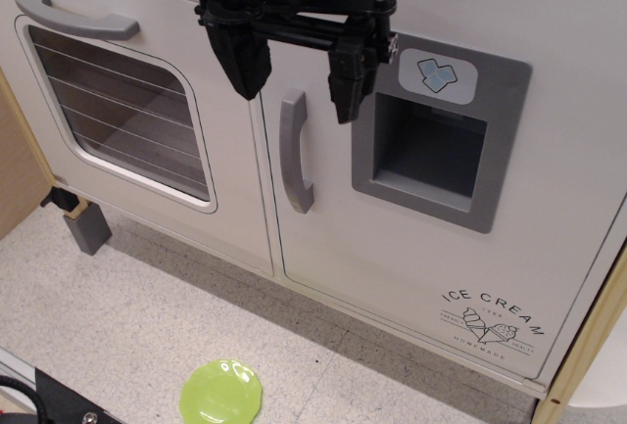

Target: Open fridge

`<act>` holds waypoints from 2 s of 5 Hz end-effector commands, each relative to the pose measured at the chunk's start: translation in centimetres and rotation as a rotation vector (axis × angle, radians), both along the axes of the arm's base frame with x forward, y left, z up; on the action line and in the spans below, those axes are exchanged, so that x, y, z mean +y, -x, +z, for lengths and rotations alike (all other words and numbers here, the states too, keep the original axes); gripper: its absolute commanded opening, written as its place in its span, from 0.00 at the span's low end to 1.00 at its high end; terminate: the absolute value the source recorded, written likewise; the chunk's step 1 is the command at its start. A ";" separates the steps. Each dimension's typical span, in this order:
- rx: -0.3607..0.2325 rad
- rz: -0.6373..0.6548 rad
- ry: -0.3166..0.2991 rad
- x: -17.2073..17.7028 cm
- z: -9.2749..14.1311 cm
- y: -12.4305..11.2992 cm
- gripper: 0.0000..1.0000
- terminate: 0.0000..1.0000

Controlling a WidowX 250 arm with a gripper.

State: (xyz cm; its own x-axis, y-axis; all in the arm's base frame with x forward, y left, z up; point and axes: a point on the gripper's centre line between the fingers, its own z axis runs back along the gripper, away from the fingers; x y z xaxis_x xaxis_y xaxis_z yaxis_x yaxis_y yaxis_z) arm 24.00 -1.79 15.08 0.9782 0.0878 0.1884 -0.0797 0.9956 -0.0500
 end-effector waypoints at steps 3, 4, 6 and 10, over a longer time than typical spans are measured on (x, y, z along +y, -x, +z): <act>-0.106 -0.019 -0.077 3.2 -2.9 -3.5 1.00 0.00; -0.152 -0.028 -0.133 4.6 -5.6 -4.2 1.00 0.00; -0.185 -0.030 -0.157 5.5 -7.9 -4.8 1.00 0.00; -0.275 -0.032 -0.128 6.1 -10.9 -7.4 1.00 0.00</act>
State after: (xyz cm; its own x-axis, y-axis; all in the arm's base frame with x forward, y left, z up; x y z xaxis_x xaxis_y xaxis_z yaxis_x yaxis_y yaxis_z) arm 30.64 3.86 3.04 0.9059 0.0264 0.4227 -0.0509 0.9976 0.0468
